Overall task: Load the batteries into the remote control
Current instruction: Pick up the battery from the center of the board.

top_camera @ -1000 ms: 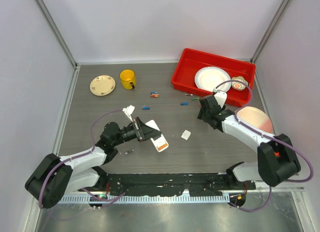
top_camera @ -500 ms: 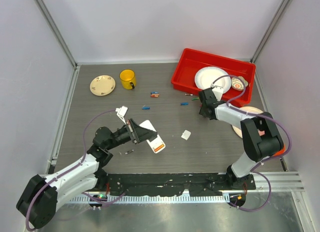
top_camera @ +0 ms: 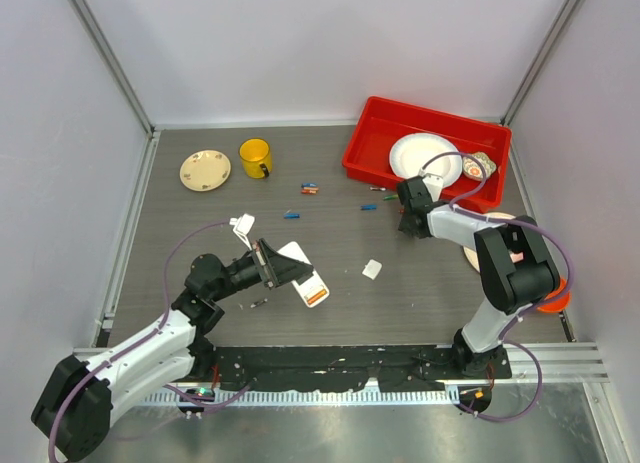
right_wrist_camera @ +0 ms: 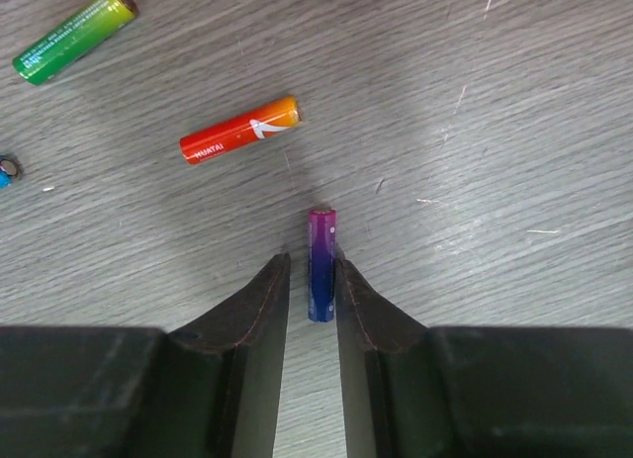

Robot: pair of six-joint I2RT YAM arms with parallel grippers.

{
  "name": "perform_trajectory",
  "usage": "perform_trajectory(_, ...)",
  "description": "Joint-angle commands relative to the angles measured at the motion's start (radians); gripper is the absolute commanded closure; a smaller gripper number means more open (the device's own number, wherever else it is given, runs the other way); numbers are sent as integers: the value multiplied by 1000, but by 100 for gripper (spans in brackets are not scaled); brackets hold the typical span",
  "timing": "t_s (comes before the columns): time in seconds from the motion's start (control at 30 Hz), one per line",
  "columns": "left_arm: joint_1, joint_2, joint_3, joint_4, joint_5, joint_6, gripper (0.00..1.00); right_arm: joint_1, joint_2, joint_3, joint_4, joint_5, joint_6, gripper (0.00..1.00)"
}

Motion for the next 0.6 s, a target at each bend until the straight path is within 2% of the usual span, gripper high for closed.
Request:
perform_trajectory(0.0, 5, -3, -1, 23, -13, 15, 100, 0, 14, 19, 27, -3, -2, 71)
perform_trajectory(0.2, 5, -11, 1, 13, -13, 15, 100, 0, 1, 5, 28, -20, 0, 85)
perform_trajectory(0.27, 5, -14, 2, 9, -14, 16, 100, 0, -37, -4, 25, -46, 6, 98)
perform_trajectory(0.4, 5, -32, 4, -22, -28, 35, 100, 37, -193, -70, 94, -121, 23, 99)
perform_trajectory(0.57, 5, -49, -4, -71, -56, 62, 100, 226, -301, -110, 48, -128, 76, 99)
